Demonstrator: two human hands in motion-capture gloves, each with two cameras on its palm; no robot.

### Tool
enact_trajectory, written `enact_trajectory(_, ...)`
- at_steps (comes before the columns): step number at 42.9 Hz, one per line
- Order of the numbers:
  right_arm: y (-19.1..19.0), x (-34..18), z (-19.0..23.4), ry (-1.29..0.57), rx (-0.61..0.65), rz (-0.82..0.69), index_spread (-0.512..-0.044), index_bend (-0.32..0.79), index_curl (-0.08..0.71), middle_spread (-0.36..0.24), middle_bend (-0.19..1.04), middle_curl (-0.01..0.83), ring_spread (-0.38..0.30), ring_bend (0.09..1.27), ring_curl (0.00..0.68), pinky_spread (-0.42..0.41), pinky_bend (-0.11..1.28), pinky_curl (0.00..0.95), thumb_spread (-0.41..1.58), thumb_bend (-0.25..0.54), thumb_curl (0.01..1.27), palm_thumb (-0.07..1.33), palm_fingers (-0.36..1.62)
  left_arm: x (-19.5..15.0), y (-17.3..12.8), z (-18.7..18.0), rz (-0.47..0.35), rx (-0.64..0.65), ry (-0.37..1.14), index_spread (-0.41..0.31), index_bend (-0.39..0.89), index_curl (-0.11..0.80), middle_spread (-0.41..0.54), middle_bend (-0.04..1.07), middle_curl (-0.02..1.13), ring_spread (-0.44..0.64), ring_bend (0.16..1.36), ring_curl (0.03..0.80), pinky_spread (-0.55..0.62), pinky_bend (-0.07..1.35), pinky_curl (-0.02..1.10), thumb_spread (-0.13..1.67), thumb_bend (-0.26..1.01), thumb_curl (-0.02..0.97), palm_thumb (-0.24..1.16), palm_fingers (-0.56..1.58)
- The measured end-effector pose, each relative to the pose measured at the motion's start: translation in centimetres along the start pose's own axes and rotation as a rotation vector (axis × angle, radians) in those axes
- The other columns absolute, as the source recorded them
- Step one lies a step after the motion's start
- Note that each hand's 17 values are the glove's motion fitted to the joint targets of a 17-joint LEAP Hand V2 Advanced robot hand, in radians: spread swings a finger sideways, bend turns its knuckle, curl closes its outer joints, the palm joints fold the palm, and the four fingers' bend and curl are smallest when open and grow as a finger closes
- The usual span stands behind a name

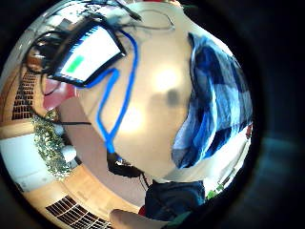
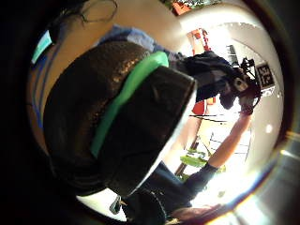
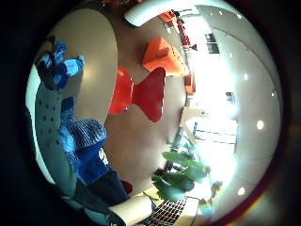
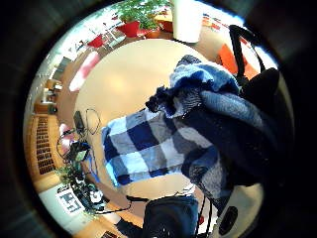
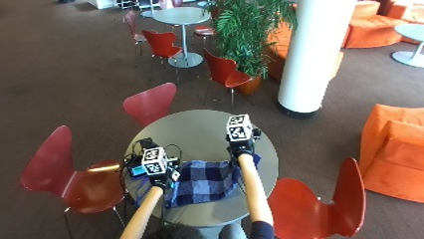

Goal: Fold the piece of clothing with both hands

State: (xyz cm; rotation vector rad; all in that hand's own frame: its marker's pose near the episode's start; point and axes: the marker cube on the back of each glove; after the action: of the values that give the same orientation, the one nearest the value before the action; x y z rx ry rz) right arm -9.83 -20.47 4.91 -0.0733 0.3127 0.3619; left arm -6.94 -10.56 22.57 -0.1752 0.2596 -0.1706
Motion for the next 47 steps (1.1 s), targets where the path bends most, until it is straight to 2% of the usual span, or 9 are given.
enact_trajectory(9,1.9,-11.5,-5.0,0.072,0.112,-0.068,-0.272,0.17,0.396,-0.254,0.35,0.508,-0.261,0.65,0.454,-0.353,0.67,0.418,1.01,-0.011,0.36,1.08,1.33,-2.9,2.8,-9.4,-0.025,0.185,0.007,-0.115,0.20,0.404,0.120,0.14,0.25,0.36,0.49,0.292,0.30,0.31,0.34,1.09,-0.02,0.204,-0.01,0.22)
enact_trajectory(14,3.4,-17.5,-4.8,0.078,0.109,-0.123,-0.270,0.16,0.400,-0.252,0.37,0.511,-0.259,0.65,0.455,-0.359,0.66,0.417,0.98,-0.024,0.37,1.06,1.33,-4.4,4.2,-11.8,-0.046,0.247,0.007,-0.117,0.21,0.413,0.118,0.15,0.25,0.36,0.48,0.288,0.29,0.31,0.34,1.10,-0.02,0.207,-0.01,0.24)
enact_trajectory(18,9.4,-19.5,-6.2,0.050,0.155,-0.177,-0.269,0.15,0.397,-0.253,0.37,0.511,-0.263,0.67,0.458,-0.361,0.66,0.418,0.95,-0.033,0.38,1.04,1.33,-5.2,5.7,-13.1,-0.060,0.281,0.027,-0.123,0.21,0.417,0.116,0.14,0.25,0.35,0.48,0.289,0.29,0.31,0.34,1.11,-0.02,0.211,0.00,0.25)
enact_trajectory(24,10.7,-26.0,-2.1,-0.070,0.059,-0.315,-0.268,0.14,0.389,-0.261,0.37,0.509,-0.265,0.69,0.460,-0.375,0.67,0.419,0.89,-0.034,0.40,1.00,1.32,-6.6,6.4,-13.1,-0.086,0.288,0.039,-0.125,0.21,0.423,0.108,0.15,0.25,0.33,0.48,0.286,0.27,0.29,0.34,1.13,-0.01,0.217,0.01,0.30)
enact_trajectory(28,13.9,-26.3,-1.4,-0.194,-0.096,-0.386,-0.274,0.03,0.338,-0.243,0.30,0.487,-0.273,0.73,0.464,-0.389,0.72,0.424,0.92,-0.044,0.40,0.95,1.19,-7.4,6.8,-12.6,-0.101,0.268,0.038,-0.126,0.21,0.425,0.105,0.15,0.25,0.32,0.48,0.285,0.26,0.29,0.34,1.15,-0.01,0.219,0.01,0.31)
enact_trajectory(30,15.6,-26.3,-0.9,-0.292,-0.266,-0.479,-0.280,0.00,0.307,-0.242,0.27,0.475,-0.279,0.71,0.453,-0.385,0.75,0.425,0.96,-0.085,0.37,0.85,1.10,-7.8,6.9,-12.4,-0.110,0.260,0.036,-0.127,0.20,0.427,0.103,0.15,0.25,0.32,0.47,0.284,0.26,0.29,0.34,1.15,-0.01,0.220,0.01,0.31)
enact_trajectory(32,15.8,-26.1,-1.1,-0.402,-0.323,-0.518,-0.280,-0.01,0.281,-0.220,0.25,0.468,-0.274,0.69,0.446,-0.373,0.77,0.427,0.99,-0.095,0.34,0.76,1.07,-8.0,7.1,-12.5,-0.115,0.260,0.033,-0.127,0.20,0.428,0.102,0.15,0.25,0.32,0.47,0.284,0.25,0.29,0.34,1.16,-0.01,0.221,0.01,0.32)
enact_trajectory(40,6.8,-23.0,-2.1,-0.561,-0.017,-0.408,-0.254,0.01,0.207,-0.157,0.25,0.466,-0.214,0.66,0.431,-0.326,0.76,0.415,1.13,-0.026,0.32,0.68,1.06,-7.2,7.7,-13.7,-0.122,0.233,0.007,-0.127,0.19,0.432,0.100,0.15,0.25,0.31,0.47,0.282,0.25,0.28,0.34,1.18,-0.02,0.223,0.01,0.32)
enact_trajectory(47,7.6,-15.3,-6.1,-0.563,0.166,-0.311,-0.245,0.06,0.191,-0.133,0.23,0.461,-0.182,0.57,0.411,-0.293,0.73,0.400,1.19,-0.010,0.31,0.69,1.04,-5.4,8.8,-16.1,-0.098,0.245,-0.046,-0.125,0.19,0.430,0.108,0.14,0.24,0.31,0.47,0.283,0.25,0.28,0.35,1.18,-0.02,0.225,0.01,0.31)
